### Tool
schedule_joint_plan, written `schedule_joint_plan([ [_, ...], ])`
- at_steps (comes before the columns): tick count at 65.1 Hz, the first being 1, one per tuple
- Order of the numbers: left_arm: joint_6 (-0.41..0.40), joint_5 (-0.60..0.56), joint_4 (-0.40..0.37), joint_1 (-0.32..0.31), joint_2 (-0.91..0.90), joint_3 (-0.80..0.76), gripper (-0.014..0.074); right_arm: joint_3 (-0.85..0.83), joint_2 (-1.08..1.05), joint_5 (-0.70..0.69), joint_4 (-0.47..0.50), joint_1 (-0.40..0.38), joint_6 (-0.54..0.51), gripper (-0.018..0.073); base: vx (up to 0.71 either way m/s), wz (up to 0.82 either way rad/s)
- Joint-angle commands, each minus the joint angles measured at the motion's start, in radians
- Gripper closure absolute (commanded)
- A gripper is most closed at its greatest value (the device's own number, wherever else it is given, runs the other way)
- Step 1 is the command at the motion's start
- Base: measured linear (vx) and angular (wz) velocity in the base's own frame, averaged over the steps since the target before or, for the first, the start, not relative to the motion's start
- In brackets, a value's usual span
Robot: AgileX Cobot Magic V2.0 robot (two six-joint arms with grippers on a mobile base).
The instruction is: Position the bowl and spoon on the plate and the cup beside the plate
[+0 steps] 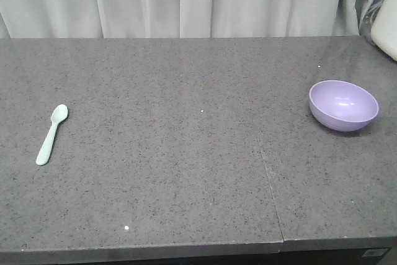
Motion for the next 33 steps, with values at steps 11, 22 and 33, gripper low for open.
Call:
schedule_joint_plan([
  [11,-0.008,-0.068,-0.001,0.002,-0.017,0.031,0.0602,0.013,-0.014,-0.073,-0.01,-0.006,-0.006,0.0561,0.0,0.0],
  [22,-0.008,-0.068,-0.001,0.002,-0.017,0.031,0.0602,0.013,-0.014,-0.073,-0.01,-0.006,-0.006,0.0561,0.0,0.0],
  [33,-0.008,-0.068,-0.001,0.002,-0.017,0.031,0.0602,0.013,-0.014,-0.073,-0.01,-0.006,-0.006,0.0561,0.0,0.0],
])
